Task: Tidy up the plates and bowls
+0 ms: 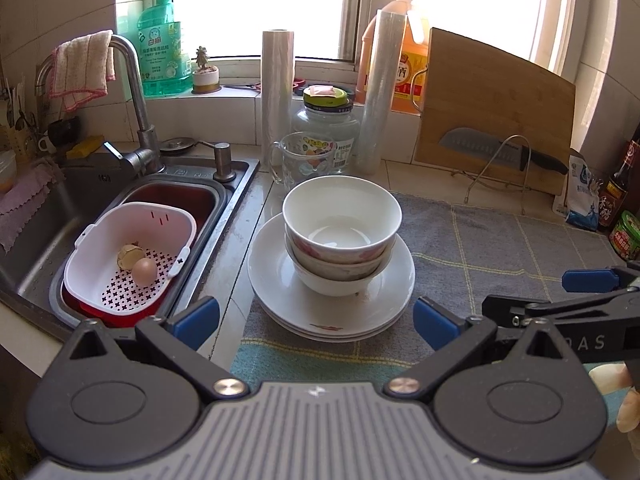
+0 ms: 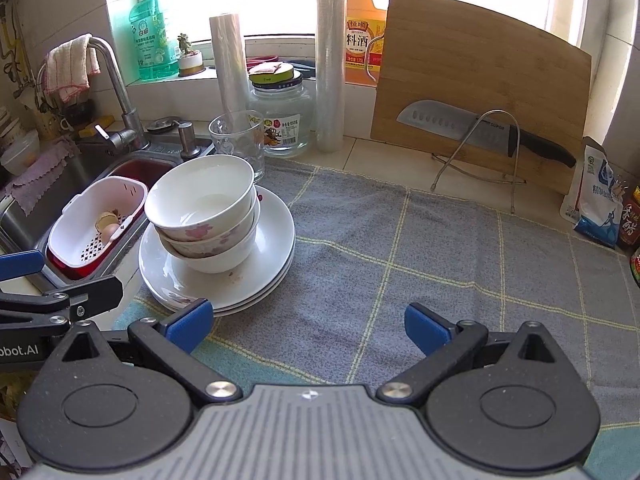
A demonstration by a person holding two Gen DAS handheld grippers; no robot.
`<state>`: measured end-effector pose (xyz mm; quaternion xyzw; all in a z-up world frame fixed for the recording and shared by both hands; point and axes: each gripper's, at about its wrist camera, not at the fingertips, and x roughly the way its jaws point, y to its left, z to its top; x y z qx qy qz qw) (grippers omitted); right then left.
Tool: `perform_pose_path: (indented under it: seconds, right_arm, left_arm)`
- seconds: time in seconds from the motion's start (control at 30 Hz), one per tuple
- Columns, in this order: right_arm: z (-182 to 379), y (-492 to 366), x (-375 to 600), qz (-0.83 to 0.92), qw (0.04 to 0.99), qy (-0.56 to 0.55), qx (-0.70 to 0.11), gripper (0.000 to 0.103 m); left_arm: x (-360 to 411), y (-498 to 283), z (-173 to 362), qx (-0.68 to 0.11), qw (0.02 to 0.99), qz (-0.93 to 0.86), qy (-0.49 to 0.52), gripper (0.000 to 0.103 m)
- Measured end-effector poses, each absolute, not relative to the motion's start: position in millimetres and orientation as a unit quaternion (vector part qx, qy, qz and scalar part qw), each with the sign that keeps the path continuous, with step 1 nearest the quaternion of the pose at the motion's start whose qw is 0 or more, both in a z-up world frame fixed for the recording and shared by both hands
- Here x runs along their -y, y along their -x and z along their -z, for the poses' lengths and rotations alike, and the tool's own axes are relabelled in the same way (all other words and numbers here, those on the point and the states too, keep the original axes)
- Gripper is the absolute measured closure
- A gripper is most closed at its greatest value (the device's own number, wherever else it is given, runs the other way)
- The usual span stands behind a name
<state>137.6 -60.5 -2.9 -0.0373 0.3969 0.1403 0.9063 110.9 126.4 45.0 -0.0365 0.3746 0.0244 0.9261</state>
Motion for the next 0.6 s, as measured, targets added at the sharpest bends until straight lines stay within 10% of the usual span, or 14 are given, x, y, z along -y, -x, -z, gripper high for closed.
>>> perform_pose_path:
  seconds: [0.6]
  right_arm:
    - [0.1, -136.6, 64.8, -0.141, 0.909, 0.042, -0.39, 0.0]
  left_arm:
    - [-123.3, -109.6, -47.7, -0.373, 0.926, -0.027, 0.041, 0.001]
